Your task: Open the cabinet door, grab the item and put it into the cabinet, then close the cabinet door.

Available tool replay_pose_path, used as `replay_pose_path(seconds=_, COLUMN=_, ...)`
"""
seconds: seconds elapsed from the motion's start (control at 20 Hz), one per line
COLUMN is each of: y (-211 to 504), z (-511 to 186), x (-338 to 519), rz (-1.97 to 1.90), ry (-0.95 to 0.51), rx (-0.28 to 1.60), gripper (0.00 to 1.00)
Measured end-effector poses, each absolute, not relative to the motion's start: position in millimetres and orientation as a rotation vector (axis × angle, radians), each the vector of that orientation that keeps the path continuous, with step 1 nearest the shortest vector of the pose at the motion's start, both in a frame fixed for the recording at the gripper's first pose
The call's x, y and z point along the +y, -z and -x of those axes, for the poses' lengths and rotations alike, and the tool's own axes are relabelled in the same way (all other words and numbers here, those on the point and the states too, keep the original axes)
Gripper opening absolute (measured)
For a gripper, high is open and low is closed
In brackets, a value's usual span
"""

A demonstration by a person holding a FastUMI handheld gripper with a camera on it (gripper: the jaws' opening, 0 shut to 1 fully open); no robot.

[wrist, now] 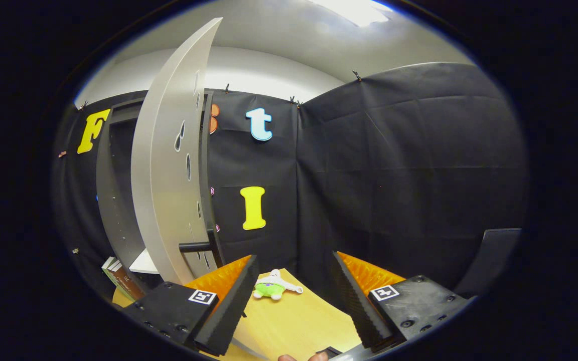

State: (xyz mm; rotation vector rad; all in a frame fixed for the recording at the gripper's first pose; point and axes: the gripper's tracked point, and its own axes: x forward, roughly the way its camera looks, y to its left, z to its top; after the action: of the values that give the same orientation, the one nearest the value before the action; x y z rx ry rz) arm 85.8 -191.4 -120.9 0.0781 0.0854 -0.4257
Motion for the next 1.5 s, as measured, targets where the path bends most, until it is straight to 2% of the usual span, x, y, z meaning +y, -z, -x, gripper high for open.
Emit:
replay_pose_path(seconds=0.3, y=120, z=-78, x=-161, rz=-0.08, ry=0.41, rx=0.081, gripper=0.97)
replay_pose_path(seconds=0.85, y=123, z=-84, x=-95, rz=-0.093, ry=0.292, rx=0.112, gripper=0.97)
replay_pose_path(seconds=1.5, y=143, z=-146, x=77, rz=-0.127, ry=-0.004, rx=0.147, gripper=0.97)
